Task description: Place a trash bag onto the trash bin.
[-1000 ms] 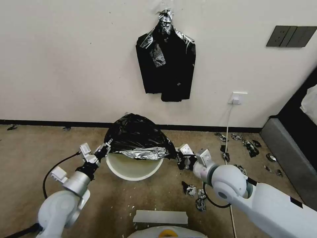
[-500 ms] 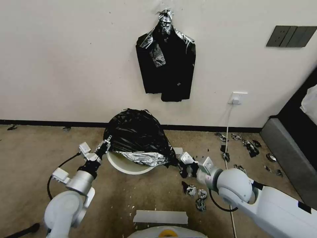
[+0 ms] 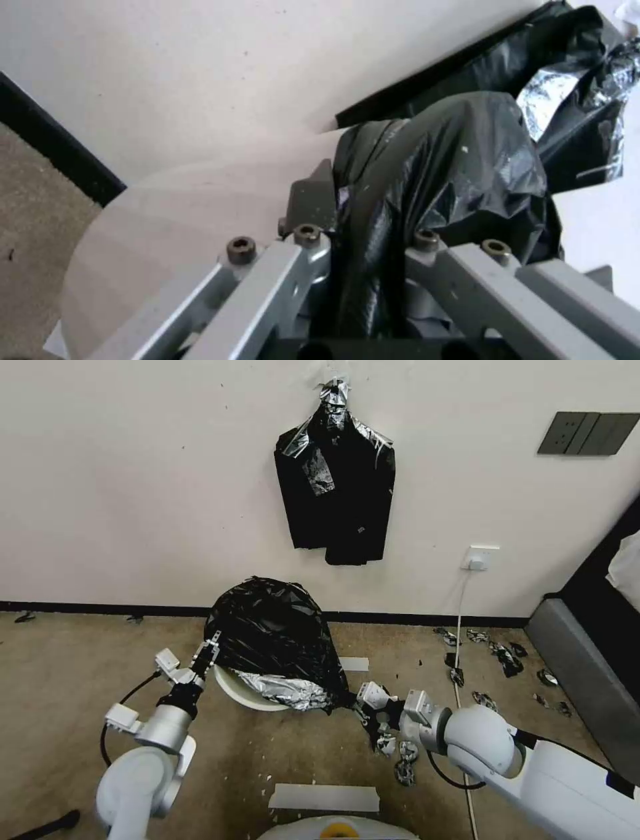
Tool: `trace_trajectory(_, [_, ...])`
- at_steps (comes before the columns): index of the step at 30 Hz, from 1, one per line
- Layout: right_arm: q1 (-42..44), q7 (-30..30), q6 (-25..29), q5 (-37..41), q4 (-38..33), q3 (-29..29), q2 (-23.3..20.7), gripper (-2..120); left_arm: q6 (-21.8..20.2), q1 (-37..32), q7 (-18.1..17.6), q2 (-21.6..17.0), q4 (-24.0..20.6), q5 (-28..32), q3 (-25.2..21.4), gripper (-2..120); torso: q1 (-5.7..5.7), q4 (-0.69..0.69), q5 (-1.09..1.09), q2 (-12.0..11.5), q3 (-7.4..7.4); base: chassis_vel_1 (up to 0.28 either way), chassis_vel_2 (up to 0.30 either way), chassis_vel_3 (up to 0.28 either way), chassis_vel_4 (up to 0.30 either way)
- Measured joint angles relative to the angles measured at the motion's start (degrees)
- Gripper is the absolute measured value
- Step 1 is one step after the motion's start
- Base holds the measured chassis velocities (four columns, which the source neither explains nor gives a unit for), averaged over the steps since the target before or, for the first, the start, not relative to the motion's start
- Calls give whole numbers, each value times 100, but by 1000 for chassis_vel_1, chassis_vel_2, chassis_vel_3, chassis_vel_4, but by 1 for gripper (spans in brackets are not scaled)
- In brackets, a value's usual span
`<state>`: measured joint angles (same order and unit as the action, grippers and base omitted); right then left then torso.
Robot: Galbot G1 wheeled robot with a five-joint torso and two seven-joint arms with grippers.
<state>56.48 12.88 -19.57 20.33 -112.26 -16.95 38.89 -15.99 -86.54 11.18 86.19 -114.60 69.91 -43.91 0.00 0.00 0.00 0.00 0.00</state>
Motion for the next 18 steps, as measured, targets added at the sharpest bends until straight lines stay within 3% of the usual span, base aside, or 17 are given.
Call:
trace_trajectory(6, [74,22,55,-94,-12,43,-7,2,-9,-6,-32,20,-15,6,-27,7,0,0,0,0,0,0,0,0,0])
trace_trajectory(13, [263,-477,41,13,-179,227,40,23,-8,-50,-64,-135,15,-371,-40,7,0,0,0,0,0,0,0,0,0])
trace_trajectory(18, [548,-1263,-194,200,-342,515,167,43,-55,-120,-183,-371,101,-725,-72,7,0,0,-1,0,0,0,0,0,0])
